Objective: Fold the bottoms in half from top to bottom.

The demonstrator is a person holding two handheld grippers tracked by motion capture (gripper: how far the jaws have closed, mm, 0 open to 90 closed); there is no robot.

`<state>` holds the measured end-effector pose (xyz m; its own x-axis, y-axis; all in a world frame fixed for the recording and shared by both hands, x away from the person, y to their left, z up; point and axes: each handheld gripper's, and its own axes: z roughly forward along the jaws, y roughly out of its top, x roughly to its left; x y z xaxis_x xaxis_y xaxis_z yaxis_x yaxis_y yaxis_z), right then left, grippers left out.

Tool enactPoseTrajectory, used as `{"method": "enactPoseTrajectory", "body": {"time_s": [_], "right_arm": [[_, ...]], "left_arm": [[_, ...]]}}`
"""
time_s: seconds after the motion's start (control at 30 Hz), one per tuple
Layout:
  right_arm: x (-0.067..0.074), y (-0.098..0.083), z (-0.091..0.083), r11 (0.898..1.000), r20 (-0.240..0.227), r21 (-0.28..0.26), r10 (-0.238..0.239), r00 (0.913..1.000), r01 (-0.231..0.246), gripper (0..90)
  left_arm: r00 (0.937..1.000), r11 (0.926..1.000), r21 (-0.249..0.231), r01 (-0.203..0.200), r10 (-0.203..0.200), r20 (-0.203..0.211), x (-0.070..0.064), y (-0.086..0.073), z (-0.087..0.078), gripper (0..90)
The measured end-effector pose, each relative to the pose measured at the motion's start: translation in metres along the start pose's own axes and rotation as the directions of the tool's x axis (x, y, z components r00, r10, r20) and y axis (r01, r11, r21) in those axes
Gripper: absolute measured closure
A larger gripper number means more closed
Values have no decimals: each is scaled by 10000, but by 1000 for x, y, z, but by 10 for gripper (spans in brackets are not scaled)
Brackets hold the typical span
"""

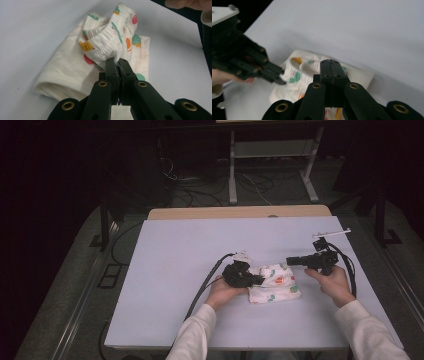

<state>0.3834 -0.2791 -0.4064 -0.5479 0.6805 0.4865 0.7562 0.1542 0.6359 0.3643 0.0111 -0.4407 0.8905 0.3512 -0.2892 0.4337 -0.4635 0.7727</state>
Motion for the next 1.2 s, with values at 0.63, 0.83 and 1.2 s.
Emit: {"method": "enactPoseTrajectory", "body": {"time_s": [0.63, 0.83, 1.2], "right_arm": [[13, 43, 61, 9812, 413, 1927, -215, 9989, 132, 888], [7, 41, 66, 9772, 448, 2121, -82, 9990, -15, 889], [2, 39, 74, 9602, 595, 2791, -31, 9982, -137, 888]], "left_arm": [[10000, 10000, -71, 4, -4, 3, 0, -1, -1, 864], [10000, 9999, -115, 19, -19, 12, 1, -2, 0, 863], [10000, 9999, -99, 47, -46, 51, 1, -2, 0, 862]]}}
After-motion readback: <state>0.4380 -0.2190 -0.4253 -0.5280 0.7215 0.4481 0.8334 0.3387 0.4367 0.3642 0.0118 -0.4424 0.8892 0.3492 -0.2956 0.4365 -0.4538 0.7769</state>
